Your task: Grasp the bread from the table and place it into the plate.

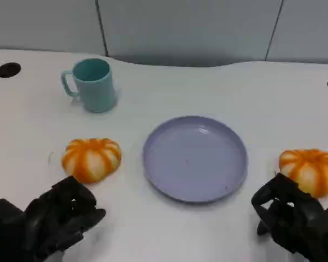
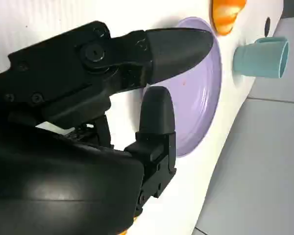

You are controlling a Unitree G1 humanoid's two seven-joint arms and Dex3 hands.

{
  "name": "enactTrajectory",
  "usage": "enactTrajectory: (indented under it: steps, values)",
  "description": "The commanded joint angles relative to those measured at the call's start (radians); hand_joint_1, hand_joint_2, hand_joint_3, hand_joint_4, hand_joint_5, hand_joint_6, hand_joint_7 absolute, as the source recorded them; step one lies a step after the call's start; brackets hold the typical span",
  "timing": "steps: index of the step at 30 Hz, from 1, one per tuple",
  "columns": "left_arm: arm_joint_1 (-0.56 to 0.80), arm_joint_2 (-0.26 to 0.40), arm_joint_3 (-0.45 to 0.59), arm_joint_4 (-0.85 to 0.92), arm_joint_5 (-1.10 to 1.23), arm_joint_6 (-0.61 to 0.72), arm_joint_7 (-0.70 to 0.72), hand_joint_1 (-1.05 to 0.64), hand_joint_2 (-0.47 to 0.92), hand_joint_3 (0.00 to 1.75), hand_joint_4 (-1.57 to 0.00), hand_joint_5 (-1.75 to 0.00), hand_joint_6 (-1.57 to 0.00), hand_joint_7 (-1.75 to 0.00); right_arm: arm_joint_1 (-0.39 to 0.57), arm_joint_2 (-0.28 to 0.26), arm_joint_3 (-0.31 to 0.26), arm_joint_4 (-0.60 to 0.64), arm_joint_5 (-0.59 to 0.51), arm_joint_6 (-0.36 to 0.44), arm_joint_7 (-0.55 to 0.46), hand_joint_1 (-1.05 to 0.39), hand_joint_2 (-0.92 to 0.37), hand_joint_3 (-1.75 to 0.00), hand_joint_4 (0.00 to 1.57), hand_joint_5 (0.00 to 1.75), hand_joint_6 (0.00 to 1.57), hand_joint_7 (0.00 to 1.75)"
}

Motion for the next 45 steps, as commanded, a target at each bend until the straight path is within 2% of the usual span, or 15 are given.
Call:
enactTrajectory:
  steps: [1,16,22,26,29,30,31,33,34,37,45]
  values:
    - [-0.009,0.02,0.004,0.019,-0.001,-0.024,-0.011,-0.27,0.92,0.12,-0.66,-1.75,-0.43,-1.75,0.001,-0.011,-0.007,-0.001,0.006,-0.017,0.002,-0.3,-0.92,-0.34,0.64,1.75,0.39,1.75]
    - [-0.015,0.023,0.013,0.024,-0.019,-0.008,-0.02,-0.26,0.92,0.12,-0.66,-1.75,-0.44,-1.75,0.0,0.0,-0.002,0.0,0.003,-0.011,-0.004,-0.29,-0.92,-0.34,0.63,1.75,0.39,1.75]
    - [-0.043,0.092,-0.053,-0.141,0.321,-0.233,0.182,-0.31,0.92,0.11,-0.64,-1.75,-0.39,-1.75,-0.009,0.01,0.004,0.01,-0.007,-0.01,-0.014,-0.31,-0.92,-0.34,0.63,1.75,0.4,1.75]
    - [-0.089,0.189,-0.111,-0.234,0.721,-0.291,0.419,-0.28,0.92,0.08,-0.59,-1.75,-0.39,-1.74,-0.016,0.017,0.009,0.02,-0.014,-0.016,-0.026,-0.3,-0.92,-0.34,0.63,1.75,0.4,1.75]
    - [-0.106,0.212,-0.134,-0.239,0.813,-0.299,0.494,-0.29,0.92,0.06,-0.57,-1.75,-0.38,-1.74,-0.017,0.018,0.013,0.02,-0.018,-0.013,-0.033,-0.31,-0.92,-0.33,0.62,1.75,0.4,1.75]
    - [-0.131,0.239,-0.151,-0.243,0.87,-0.292,0.507,-0.31,0.91,0.05,-0.54,-1.73,-0.37,-1.68,-0.018,0.018,0.014,0.018,-0.017,-0.009,-0.032,-0.31,-0.92,-0.33,0.62,1.75,0.4,1.75]
    - [-0.159,0.269,-0.169,-0.254,0.925,-0.269,0.492,-0.34,0.91,0.03,-0.48,-1.71,-0.38,-1.51,-0.018,0.017,0.015,0.017,-0.018,-0.007,-0.032,-0.31,-0.92,-0.33,0.62,1.75,0.4,1.75]
    - [-0.19,0.305,-0.192,-0.268,0.985,-0.236,0.474,-0.42,0.9,0.01,-0.38,-1.48,-0.44,-1.03,-0.018,0.017,0.017,0.015,-0.02,-0.005,-0.031,-0.31,-0.92,-0.33,0.62,1.75,0.4,1.75]
    - [-0.194,0.31,-0.198,-0.27,0.99,-0.227,0.473,-0.43,0.9,0.0,-0.37,-1.44,-0.45,-0.95,-0.018,0.017,0.017,0.015,-0.021,-0.005,-0.032,-0.31,-0.92,-0.33,0.62,1.75,0.4,1.75]
    - [-0.195,0.319,-0.212,-0.274,0.989,-0.212,0.481,-0.45,0.9,0.0,-0.36,-1.41,-0.47,-0.87,-0.018,0.017,0.018,0.015,-0.02,-0.005,-0.032,-0.31,-0.92,-0.33,0.61,1.75,0.4,1.75]
    - [-0.196,0.333,-0.23,-0.278,0.98,-0.195,0.489,-0.45,0.9,0.0,-0.35,-1.41,-0.48,-0.85,-0.018,0.016,0.019,0.015,-0.02,-0.005,-0.033,-0.31,-0.92,-0.33,0.61,1.75,0.4,1.75]
